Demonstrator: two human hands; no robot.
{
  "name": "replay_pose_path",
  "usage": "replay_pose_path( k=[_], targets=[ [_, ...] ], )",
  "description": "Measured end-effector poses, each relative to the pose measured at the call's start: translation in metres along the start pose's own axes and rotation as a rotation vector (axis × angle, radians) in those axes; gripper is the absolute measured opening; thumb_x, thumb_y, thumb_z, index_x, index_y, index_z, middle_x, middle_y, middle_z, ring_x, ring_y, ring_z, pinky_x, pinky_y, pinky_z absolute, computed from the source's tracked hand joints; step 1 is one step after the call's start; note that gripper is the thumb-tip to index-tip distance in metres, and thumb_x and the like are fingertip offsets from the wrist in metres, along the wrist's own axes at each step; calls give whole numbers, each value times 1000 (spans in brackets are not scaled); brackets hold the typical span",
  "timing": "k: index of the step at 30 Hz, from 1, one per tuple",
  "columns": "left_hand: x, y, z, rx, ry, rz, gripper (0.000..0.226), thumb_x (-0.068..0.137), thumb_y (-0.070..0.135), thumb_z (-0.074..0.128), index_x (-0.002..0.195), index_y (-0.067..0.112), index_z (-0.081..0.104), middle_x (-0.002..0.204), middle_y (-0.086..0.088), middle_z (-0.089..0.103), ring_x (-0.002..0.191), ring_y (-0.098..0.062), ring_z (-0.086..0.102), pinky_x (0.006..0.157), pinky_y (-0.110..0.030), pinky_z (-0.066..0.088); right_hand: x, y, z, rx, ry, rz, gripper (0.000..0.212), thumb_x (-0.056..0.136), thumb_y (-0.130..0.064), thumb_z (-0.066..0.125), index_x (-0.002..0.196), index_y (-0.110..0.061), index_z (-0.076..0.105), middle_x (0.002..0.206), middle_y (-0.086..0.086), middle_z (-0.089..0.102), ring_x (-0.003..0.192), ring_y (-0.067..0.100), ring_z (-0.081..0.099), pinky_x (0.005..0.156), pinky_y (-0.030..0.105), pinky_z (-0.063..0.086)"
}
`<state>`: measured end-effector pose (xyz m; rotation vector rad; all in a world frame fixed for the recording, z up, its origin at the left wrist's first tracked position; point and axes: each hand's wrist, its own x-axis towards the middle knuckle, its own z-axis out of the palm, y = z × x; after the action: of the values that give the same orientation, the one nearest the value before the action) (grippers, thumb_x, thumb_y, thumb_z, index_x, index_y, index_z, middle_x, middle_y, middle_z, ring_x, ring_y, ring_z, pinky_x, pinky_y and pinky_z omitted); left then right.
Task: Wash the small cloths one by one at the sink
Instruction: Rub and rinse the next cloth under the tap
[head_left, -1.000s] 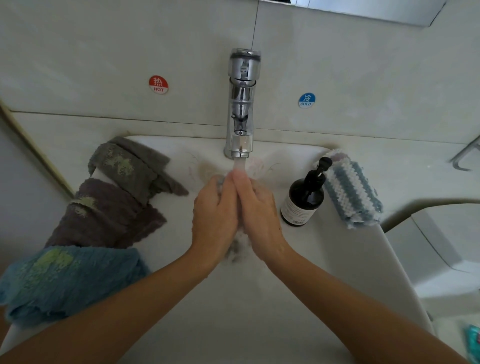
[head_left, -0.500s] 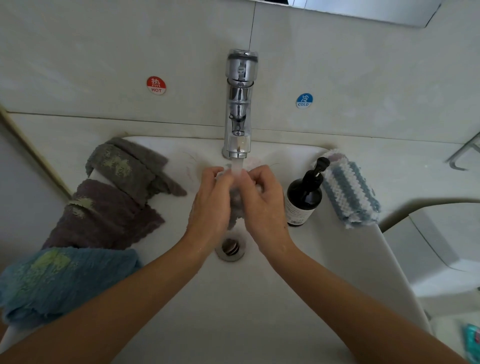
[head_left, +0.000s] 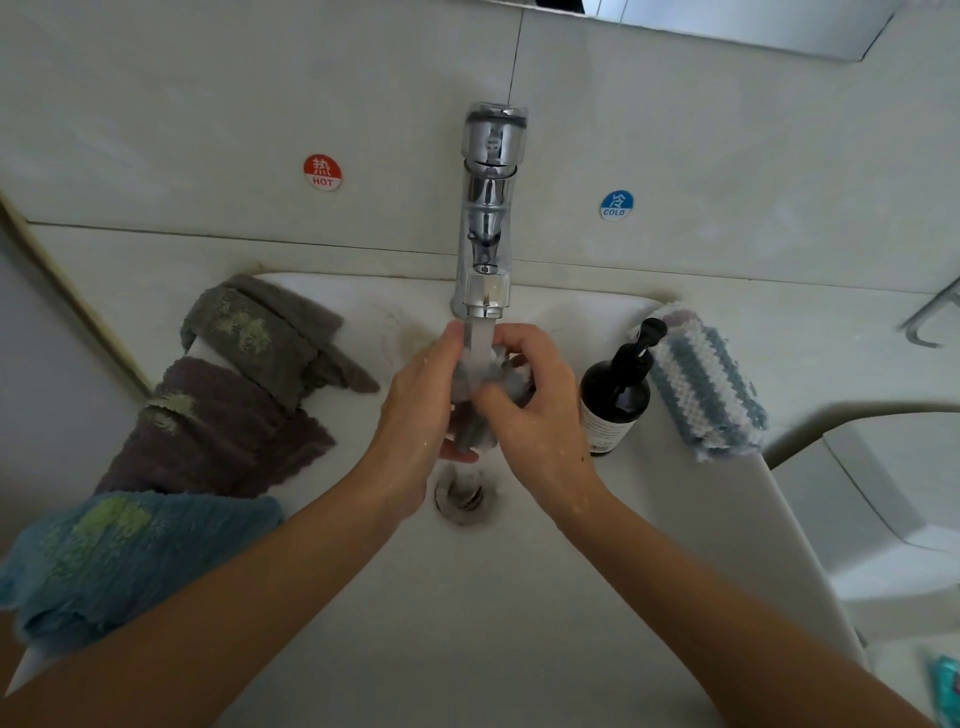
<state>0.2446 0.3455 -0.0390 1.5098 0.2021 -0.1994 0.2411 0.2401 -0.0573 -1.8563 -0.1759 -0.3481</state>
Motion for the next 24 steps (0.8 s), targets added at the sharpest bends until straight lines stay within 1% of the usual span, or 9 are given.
replay_pose_path(
  k=[3, 5, 8, 10, 13, 16, 19, 22, 24],
  targets=[
    [0, 0, 1, -61, 54, 65, 26, 98, 39, 50, 106, 16, 60, 88, -5, 72, 59, -10, 65, 44, -24, 45, 0, -3, -3, 42, 26, 27, 32, 83, -17, 70, 107, -32, 54, 96, -11, 61, 83, 3, 62, 72, 25, 54],
    [0, 2, 0, -148, 88, 88, 20, 98, 29, 52, 107, 12, 57, 88, -9, 68, 58, -11, 63, 44, -24, 46, 2, -3, -5, 47, 24, 109, 42, 84, -25, 75, 112, -36, 46, 101, -18, 56, 87, -9, 59, 73, 15, 52],
    [2, 2, -3, -223, 108, 138, 14, 98, 18, 52, 111, 19, 54, 97, -5, 66, 69, -10, 69, 51, -24, 52, 8, 1, -6, 34, -42, 279, 44, 85, -33, 73, 118, -31, 45, 101, -11, 60, 80, 0, 63, 66, 20, 54],
    [3, 1, -4, -259, 109, 154, 20, 97, 10, 51, 112, 23, 53, 103, -4, 66, 79, -14, 71, 57, -27, 55, 11, 2, -7, 8, -102, 383, 38, 90, -34, 68, 120, -25, 48, 91, -3, 66, 63, 4, 62, 51, 21, 49],
    [5, 0, -5, -270, 135, 159, 33, 94, -4, 46, 115, 22, 53, 102, -2, 65, 77, -9, 70, 58, -26, 57, 12, -3, -8, 15, -167, 461, 38, 87, -38, 70, 117, -24, 51, 82, -3, 67, 50, 2, 56, 42, 17, 40],
    [9, 0, -9, -226, 193, 125, 54, 83, -17, 40, 115, 24, 54, 110, -4, 61, 86, -16, 65, 56, -22, 55, 13, -8, -11, 81, -176, 493, 41, 85, -41, 71, 118, -29, 50, 95, -1, 64, 58, 7, 54, 45, 21, 38],
    [8, -1, -9, -151, 158, 169, 66, 74, -22, 37, 117, 26, 51, 110, -3, 62, 93, -17, 63, 59, -20, 54, 9, -11, -9, 120, -187, 466, 43, 90, -53, 59, 123, -28, 50, 101, -2, 64, 66, 10, 55, 49, 26, 40],
    [-2, -3, -4, -21, 33, 299, 65, 74, -25, 43, 112, 28, 48, 99, 4, 61, 85, -1, 64, 59, -13, 50, 5, -10, -5, 127, -155, 464, 43, 90, -62, 51, 117, -28, 51, 101, -3, 66, 81, 11, 65, 52, 27, 47],
    [-11, -5, 0, 25, -60, 354, 61, 77, -23, 45, 117, 23, 48, 96, 3, 58, 76, 8, 61, 57, -10, 48, 6, -10, -6, 186, -111, 509, 41, 90, -63, 50, 109, -26, 53, 100, 1, 67, 82, 17, 69, 54, 34, 52]
  ],
)
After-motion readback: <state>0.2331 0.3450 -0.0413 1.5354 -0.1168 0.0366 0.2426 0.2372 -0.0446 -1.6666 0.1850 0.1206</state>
